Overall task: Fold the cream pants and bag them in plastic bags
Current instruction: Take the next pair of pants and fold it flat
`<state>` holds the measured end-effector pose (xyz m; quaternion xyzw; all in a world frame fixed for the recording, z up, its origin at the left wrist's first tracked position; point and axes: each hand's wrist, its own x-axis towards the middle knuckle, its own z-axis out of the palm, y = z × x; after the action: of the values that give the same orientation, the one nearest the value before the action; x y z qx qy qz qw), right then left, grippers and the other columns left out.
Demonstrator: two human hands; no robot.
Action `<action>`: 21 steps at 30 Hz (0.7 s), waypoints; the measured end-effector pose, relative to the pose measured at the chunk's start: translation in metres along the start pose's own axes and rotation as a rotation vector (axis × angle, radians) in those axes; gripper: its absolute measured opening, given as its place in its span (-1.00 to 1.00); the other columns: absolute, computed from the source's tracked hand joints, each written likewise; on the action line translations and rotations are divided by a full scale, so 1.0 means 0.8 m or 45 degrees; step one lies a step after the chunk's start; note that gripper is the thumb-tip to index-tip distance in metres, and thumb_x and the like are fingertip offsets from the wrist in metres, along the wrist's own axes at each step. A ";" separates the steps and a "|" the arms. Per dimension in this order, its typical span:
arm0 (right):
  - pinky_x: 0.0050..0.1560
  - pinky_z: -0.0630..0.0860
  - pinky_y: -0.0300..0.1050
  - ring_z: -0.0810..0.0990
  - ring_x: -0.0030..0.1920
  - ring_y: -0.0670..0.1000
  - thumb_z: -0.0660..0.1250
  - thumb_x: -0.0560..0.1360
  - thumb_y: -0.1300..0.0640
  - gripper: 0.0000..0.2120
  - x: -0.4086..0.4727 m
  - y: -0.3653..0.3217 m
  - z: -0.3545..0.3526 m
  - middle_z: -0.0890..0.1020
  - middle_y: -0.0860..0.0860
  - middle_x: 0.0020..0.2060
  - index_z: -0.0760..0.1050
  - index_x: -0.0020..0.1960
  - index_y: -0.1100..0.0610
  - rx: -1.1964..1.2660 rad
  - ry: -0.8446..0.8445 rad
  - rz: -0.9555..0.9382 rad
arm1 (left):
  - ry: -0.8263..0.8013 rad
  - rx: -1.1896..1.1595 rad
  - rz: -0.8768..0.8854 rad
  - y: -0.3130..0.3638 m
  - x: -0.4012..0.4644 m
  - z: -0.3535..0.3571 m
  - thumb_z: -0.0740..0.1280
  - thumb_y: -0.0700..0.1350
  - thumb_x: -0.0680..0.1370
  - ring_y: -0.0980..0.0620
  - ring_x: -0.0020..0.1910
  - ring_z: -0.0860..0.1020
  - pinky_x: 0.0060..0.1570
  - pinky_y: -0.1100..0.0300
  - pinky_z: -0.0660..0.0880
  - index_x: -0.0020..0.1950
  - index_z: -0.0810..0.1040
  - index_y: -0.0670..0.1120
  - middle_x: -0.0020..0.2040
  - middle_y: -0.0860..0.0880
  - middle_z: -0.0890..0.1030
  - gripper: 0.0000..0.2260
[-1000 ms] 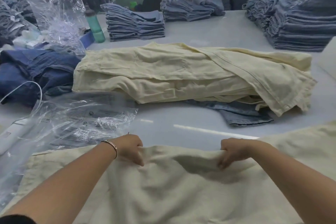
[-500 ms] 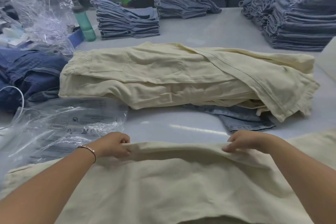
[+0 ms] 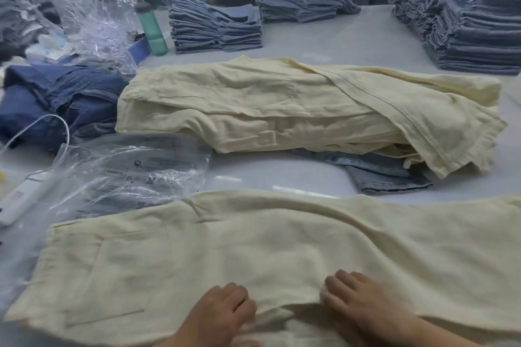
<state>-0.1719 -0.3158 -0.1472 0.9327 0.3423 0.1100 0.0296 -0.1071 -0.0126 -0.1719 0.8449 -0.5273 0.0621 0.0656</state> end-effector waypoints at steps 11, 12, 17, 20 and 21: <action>-0.65 0.24 -0.15 0.44 -0.48 0.17 0.34 0.05 0.39 -0.79 -0.048 -0.003 -0.039 0.45 0.10 -0.39 0.42 -0.35 0.21 0.126 0.194 0.483 | -0.142 0.270 -0.379 0.031 -0.039 -0.058 0.48 -0.25 0.00 -0.04 -0.43 0.48 -0.55 0.25 0.36 -0.35 0.45 -0.07 -0.37 -0.01 0.48 -0.68; -0.63 0.22 -0.14 0.42 -0.47 0.18 0.29 0.11 0.38 -0.84 -0.055 -0.006 -0.045 0.44 0.10 -0.38 0.43 -0.35 0.21 0.116 0.251 0.446 | -0.046 0.262 -0.437 0.033 -0.040 -0.063 0.41 -0.31 0.03 -0.08 -0.42 0.47 -0.56 0.22 0.35 -0.35 0.43 -0.10 -0.37 -0.04 0.46 -0.71; -0.59 0.23 -0.11 0.43 -0.44 0.15 0.32 0.22 0.32 -0.88 -0.095 -0.038 -0.038 0.45 0.07 -0.35 0.47 -0.30 0.15 0.061 0.197 0.259 | 0.126 0.241 -0.528 0.054 -0.071 -0.072 0.18 -0.32 0.16 -0.11 -0.39 0.43 -0.53 0.15 0.35 -0.31 0.41 -0.11 -0.35 -0.05 0.41 -0.83; -0.61 0.28 -0.18 0.52 -0.43 0.11 0.53 -0.09 0.30 -0.57 -0.108 -0.053 -0.023 0.49 0.03 -0.36 0.52 -0.26 0.10 0.045 -0.093 0.345 | -0.072 0.311 -0.755 0.079 -0.093 -0.041 0.45 -0.39 0.03 -0.10 -0.39 0.49 -0.51 0.15 0.38 -0.32 0.50 -0.10 -0.34 -0.07 0.49 -0.67; -0.62 0.27 -0.20 0.52 -0.44 0.10 0.52 -0.15 0.32 -0.52 -0.110 -0.054 -0.021 0.49 0.03 -0.36 0.53 -0.26 0.10 0.065 -0.126 0.418 | -0.111 0.314 -0.877 0.081 -0.098 -0.034 0.49 -0.35 0.07 -0.10 -0.34 0.52 -0.47 0.13 0.41 -0.28 0.53 -0.10 -0.30 -0.07 0.52 -0.68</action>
<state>-0.2682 -0.3400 -0.1531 0.9808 0.1863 0.0585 0.0044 -0.2006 0.0329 -0.1557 0.9762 -0.2029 0.0636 -0.0422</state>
